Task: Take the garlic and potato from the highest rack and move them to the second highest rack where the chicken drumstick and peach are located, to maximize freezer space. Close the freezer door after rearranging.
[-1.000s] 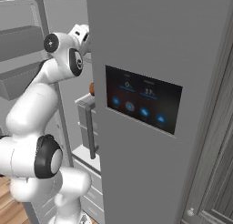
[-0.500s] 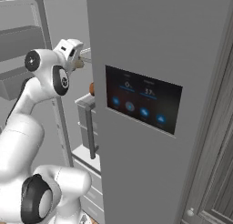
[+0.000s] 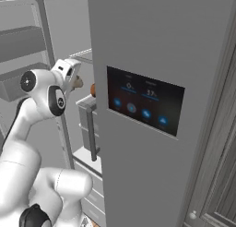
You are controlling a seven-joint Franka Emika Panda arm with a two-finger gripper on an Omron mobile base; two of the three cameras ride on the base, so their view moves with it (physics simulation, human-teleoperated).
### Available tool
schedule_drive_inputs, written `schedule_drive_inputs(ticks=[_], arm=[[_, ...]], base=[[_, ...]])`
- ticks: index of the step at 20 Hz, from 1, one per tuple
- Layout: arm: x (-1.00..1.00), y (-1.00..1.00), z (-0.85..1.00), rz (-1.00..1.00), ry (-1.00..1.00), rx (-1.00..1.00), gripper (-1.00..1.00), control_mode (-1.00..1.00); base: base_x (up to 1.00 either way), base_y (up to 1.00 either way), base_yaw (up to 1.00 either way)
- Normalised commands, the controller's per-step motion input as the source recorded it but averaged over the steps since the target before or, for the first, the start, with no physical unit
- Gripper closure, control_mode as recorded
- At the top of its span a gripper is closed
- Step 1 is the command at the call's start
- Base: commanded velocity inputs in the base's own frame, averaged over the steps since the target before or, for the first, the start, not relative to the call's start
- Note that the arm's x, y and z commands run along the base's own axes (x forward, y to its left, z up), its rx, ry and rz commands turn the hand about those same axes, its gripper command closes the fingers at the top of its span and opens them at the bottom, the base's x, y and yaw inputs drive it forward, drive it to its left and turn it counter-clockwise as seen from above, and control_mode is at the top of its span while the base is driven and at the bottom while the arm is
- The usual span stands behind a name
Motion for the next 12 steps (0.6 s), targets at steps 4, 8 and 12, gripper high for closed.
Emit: schedule_drive_inputs(ticks=[4,8,12], arm=[[0.06,0.0,-0.58,0.02,0.0,-0.06,1.0,-1.0],[0.36,0.0,-0.34,0.0,0.11,0.0,1.0,-1.0],[0.47,0.0,-0.32,0.0,0.07,0.0,1.0,-1.0]], base=[[0.0,0.0,0.0],[0.0,0.0,0.0],[0.0,0.0,0.0]])
